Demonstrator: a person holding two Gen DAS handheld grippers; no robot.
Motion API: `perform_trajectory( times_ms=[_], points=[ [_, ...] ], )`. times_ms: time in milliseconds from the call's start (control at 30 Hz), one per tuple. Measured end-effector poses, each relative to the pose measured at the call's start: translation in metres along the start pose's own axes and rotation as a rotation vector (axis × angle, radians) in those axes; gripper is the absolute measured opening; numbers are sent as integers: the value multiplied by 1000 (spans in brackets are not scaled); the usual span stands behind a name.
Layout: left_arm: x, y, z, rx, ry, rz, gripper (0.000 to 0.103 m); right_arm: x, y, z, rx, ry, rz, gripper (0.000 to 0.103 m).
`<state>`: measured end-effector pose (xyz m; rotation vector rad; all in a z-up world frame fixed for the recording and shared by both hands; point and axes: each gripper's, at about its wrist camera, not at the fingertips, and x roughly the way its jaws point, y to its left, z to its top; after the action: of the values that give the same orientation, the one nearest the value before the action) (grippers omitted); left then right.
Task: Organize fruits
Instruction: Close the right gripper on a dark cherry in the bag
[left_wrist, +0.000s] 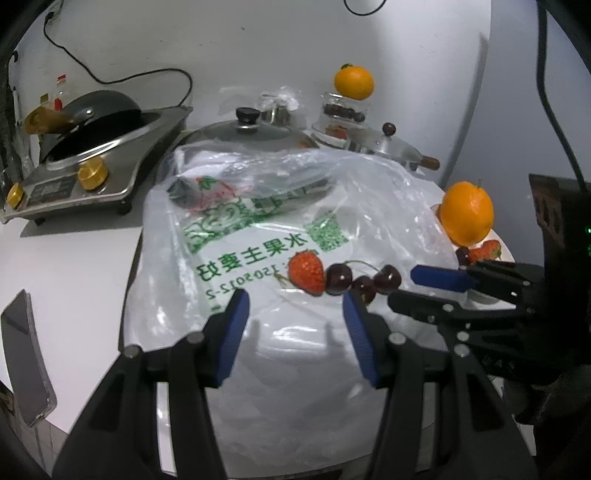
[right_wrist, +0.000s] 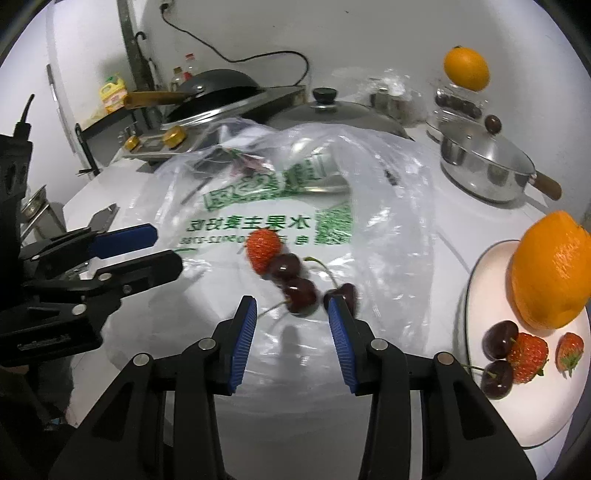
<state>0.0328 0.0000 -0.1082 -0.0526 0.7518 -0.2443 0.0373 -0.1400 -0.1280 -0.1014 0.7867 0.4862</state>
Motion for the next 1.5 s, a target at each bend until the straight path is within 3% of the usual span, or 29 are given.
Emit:
perform_trajectory(
  times_ms=[767, 1100, 1500],
  points=[
    [13, -2, 4, 2, 20, -15, 54, 27, -13, 5, -13, 25, -49, 43],
    [17, 1, 3, -9, 25, -18, 54, 26, -11, 3, -63, 30, -40, 36],
    [12, 3, 2, -13, 16, -14, 54, 23, -2, 2, -109, 37, -11, 36]
  ],
)
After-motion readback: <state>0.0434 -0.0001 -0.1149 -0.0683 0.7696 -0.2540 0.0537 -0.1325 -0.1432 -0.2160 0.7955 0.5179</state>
